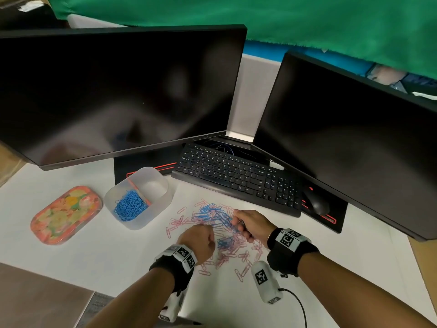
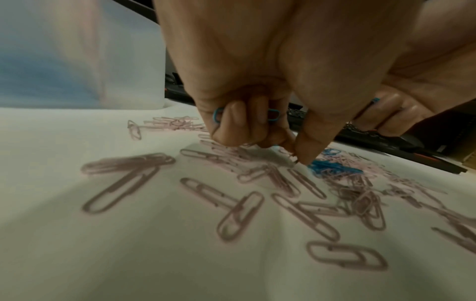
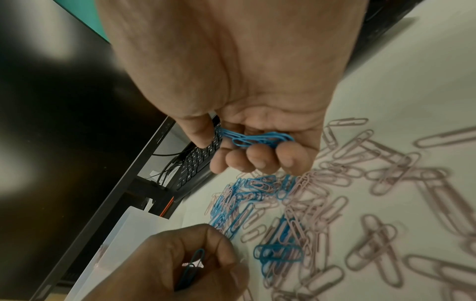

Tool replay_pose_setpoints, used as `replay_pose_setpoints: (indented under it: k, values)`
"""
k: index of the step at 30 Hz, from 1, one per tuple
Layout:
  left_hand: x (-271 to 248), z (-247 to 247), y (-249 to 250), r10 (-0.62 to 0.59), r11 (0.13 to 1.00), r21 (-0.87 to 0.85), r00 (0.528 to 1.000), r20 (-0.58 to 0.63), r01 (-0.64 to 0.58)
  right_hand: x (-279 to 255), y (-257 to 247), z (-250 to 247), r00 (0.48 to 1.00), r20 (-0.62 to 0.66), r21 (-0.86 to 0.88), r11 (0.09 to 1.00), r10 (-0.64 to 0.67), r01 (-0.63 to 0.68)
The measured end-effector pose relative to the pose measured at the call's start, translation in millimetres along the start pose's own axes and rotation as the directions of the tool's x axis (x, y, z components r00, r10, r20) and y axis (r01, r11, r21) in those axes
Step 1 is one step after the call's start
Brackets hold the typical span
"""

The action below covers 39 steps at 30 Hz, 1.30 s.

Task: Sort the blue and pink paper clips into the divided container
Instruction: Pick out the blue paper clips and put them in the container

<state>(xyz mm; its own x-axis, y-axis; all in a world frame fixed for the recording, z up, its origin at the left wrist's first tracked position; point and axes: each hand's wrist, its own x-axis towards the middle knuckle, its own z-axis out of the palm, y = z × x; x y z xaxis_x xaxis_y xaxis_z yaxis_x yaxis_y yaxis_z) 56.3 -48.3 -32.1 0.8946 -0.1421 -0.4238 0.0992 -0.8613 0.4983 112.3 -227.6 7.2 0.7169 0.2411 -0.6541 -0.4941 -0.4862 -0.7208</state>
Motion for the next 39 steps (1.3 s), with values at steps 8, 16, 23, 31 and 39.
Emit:
replay_pose_setpoints:
  k: [8, 16, 23, 31, 39]
  values:
    - [2.8, 1.3, 6.1, 0.143, 0.98, 0.137, 0.99, -0.004, -0.141, -4.2, 2.1, -0.6, 1.0, -0.027, -0.023, 1.0, 0.001, -0.001]
    - [7.1, 3.5, 6.0, 0.19, 0.962, 0.193, 0.981, 0.033, -0.193, -5.3, 4.6, 0.3, 0.999, -0.039, -0.008, 1.0, -0.003, 0.003]
    - [-2.2, -12.9, 1.9, 0.076, 0.98, -0.181, 0.996, -0.057, -0.085, -4.9, -4.7, 7.2, 0.997, -0.042, 0.109, 0.992, 0.067, -0.062]
    - [-42.9, -77.7, -28.2, -0.222, 0.514, -0.856, 0.973, -0.065, 0.06, -2.8, -69.0, 61.6, 0.989, 0.129, 0.231, 0.967, 0.077, -0.106]
    - [-68.4, -129.0, -76.6, -0.431, 0.063, -0.998, 0.902, -0.01, 0.019, 19.7, -155.6, 145.3, 0.957, 0.289, 0.131, 0.991, -0.018, -0.02]
